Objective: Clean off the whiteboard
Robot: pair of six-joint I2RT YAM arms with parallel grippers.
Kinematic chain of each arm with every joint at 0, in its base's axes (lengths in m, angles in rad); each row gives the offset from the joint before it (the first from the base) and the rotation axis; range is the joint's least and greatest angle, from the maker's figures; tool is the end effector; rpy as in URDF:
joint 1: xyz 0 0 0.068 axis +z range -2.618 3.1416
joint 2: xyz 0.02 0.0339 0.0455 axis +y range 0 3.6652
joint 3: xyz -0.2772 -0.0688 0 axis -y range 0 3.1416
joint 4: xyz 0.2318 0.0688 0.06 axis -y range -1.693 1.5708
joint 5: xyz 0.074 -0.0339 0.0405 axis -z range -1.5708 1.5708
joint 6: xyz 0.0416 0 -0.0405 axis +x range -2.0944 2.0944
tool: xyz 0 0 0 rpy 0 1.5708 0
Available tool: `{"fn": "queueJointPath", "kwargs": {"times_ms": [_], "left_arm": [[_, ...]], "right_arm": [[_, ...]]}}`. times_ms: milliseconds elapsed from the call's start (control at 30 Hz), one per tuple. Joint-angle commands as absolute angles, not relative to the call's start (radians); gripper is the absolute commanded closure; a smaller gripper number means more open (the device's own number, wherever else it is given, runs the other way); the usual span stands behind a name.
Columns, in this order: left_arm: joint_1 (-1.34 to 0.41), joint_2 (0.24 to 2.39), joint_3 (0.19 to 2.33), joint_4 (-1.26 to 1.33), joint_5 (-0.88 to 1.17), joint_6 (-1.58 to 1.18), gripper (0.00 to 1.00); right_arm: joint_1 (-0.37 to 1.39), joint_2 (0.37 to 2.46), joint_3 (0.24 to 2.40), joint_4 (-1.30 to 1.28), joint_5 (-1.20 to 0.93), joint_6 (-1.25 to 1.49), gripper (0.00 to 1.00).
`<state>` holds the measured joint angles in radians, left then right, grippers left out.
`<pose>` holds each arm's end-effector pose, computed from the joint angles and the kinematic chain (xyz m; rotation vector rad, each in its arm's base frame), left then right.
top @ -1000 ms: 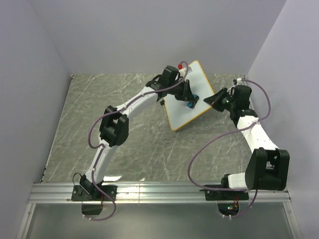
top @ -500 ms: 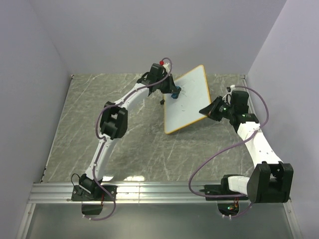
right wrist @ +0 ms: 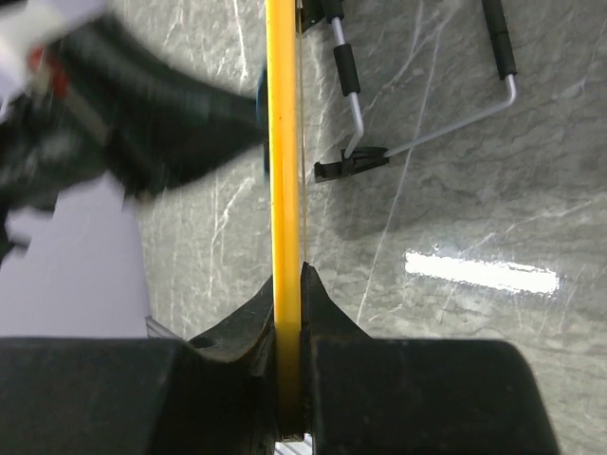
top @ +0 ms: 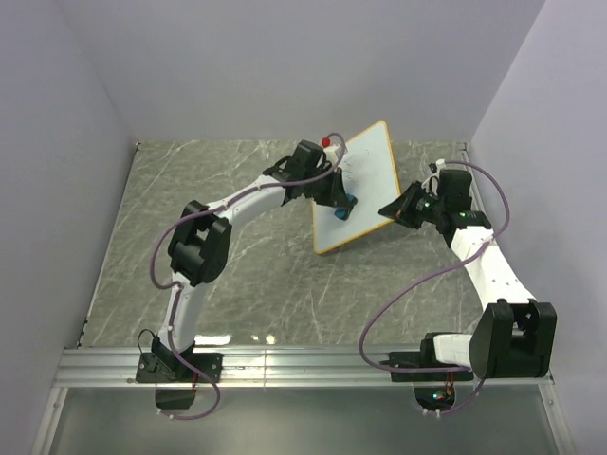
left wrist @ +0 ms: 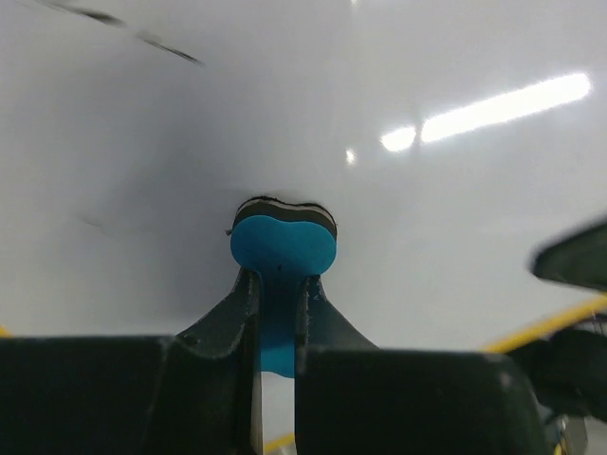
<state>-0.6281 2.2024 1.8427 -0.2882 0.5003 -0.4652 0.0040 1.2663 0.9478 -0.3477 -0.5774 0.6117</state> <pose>0.4008 -0.3157 0.2451 0.4904 2.3258 -1.1242 0.2613 0.0238 0.2951 0.3657 2.2584 0.9743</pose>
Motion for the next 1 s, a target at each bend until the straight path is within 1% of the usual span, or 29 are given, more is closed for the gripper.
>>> {"fn": "queueJointPath", "kwargs": {"times_ms": [0,200,367,633,700,900,967], "left_arm": [[-0.761,2.160,1.730,-0.325,0.666,-0.489,1.00],[-0.798,2.174,1.769,-0.310,0.713,-0.526,1.00],[-0.784,2.183,1.789,-0.308,0.562,-0.540,1.00],[-0.611,2.262,1.707,-0.203,0.491,-0.555,1.00],[-0.586,2.296,1.732,-0.196,0.494,-0.554,1.00],[-0.543,2.466,1.937,-0.262,0.476,-0.563,1.00],[-0.528,2.493,1.939,-0.253,0.485,-0.586,0.99]], "right_arm": [[0.046,1.292,0.976,-0.382,-0.630,0.595,1.00],[0.052,1.270,0.950,-0.377,-0.627,0.595,1.00],[0.063,1.258,0.945,-0.387,-0.629,0.584,1.00],[0.063,1.239,0.933,-0.390,-0.661,0.575,1.00],[0.064,1.238,0.922,-0.385,-0.670,0.578,1.00],[0.064,1.249,0.931,-0.403,-0.672,0.565,1.00],[0.063,1.253,0.937,-0.405,-0.670,0.561,1.00]]}}
